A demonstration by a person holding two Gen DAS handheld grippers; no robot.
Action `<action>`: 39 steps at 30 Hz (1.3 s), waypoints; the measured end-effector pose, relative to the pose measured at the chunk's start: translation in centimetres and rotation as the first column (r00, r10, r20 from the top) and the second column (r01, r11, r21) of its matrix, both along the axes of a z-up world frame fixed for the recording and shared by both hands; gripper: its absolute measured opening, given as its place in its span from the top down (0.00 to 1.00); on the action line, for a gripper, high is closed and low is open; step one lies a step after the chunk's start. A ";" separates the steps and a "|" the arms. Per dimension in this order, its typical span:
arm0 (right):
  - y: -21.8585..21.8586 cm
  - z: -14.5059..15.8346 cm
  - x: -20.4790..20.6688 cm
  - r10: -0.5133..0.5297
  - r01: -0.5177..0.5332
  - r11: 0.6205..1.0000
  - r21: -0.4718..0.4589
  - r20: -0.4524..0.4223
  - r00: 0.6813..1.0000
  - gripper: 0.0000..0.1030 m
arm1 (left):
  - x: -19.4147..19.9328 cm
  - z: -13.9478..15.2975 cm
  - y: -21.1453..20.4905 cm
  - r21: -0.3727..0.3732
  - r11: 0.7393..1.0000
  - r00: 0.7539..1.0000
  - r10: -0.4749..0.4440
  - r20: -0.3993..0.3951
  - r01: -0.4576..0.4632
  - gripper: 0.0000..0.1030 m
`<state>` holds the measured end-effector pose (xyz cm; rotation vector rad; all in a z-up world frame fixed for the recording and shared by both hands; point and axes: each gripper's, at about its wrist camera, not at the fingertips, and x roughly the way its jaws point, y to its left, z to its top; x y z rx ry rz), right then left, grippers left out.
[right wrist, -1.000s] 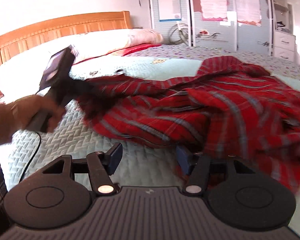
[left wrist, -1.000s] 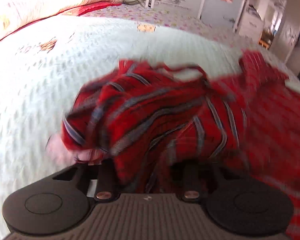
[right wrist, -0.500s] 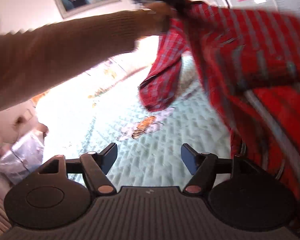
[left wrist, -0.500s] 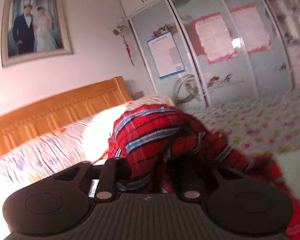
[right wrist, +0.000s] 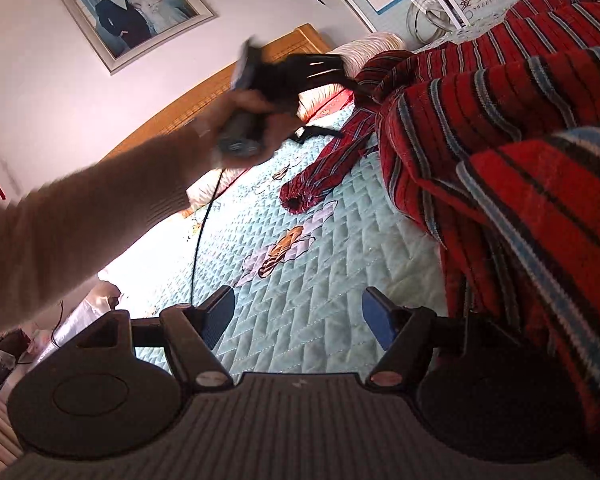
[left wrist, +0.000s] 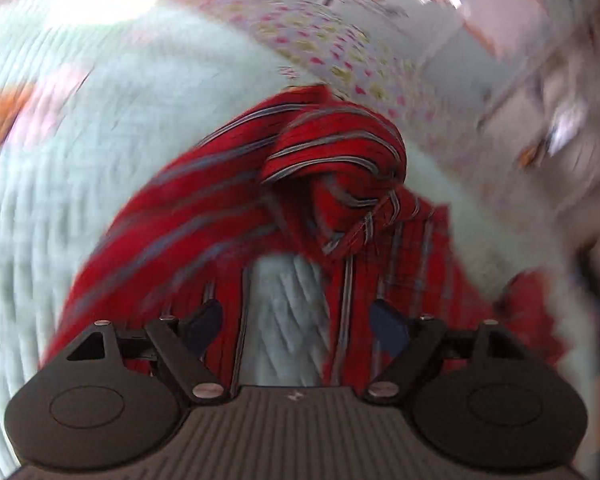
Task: Fold clothes
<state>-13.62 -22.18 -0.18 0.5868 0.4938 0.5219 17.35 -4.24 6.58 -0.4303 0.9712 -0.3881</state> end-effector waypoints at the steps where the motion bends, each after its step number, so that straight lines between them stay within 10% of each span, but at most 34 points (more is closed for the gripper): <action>1: 0.2 -0.2 0.3 -0.001 0.001 1.000 0.003 -0.002 1.000 0.32 | -1.5 -0.2 0.8 -0.039 0.999 1.000 0.003 -0.002 -0.003 0.19; 11: 1.4 3.9 -7.6 -0.133 0.138 0.952 -0.274 0.039 0.990 0.32 | -21.3 -4.3 1.3 -0.254 0.957 0.983 -0.164 -0.086 0.138 0.19; 19: 1.3 4.6 -15.9 -0.293 0.300 0.569 -0.766 0.152 0.944 0.33 | -29.1 -5.4 -4.4 -0.262 0.936 0.965 -0.256 -0.054 0.233 0.18; 26: 1.9 1.8 -13.8 -0.333 0.316 0.380 -0.869 0.191 0.924 0.37 | -31.5 -6.0 -6.4 -0.352 0.926 0.974 -0.189 -0.122 0.135 0.02; 28: 1.3 1.1 -12.8 -0.332 0.317 0.338 -0.886 0.203 0.921 0.89 | -31.8 -6.3 -6.5 -0.405 0.905 0.969 -0.201 -0.144 0.128 0.02; 39: -7.6 18.4 -14.7 -0.422 0.588 0.627 -0.512 0.412 0.808 0.91 | -35.1 -8.1 -6.2 -0.653 0.757 0.975 -0.130 -0.180 -0.020 0.02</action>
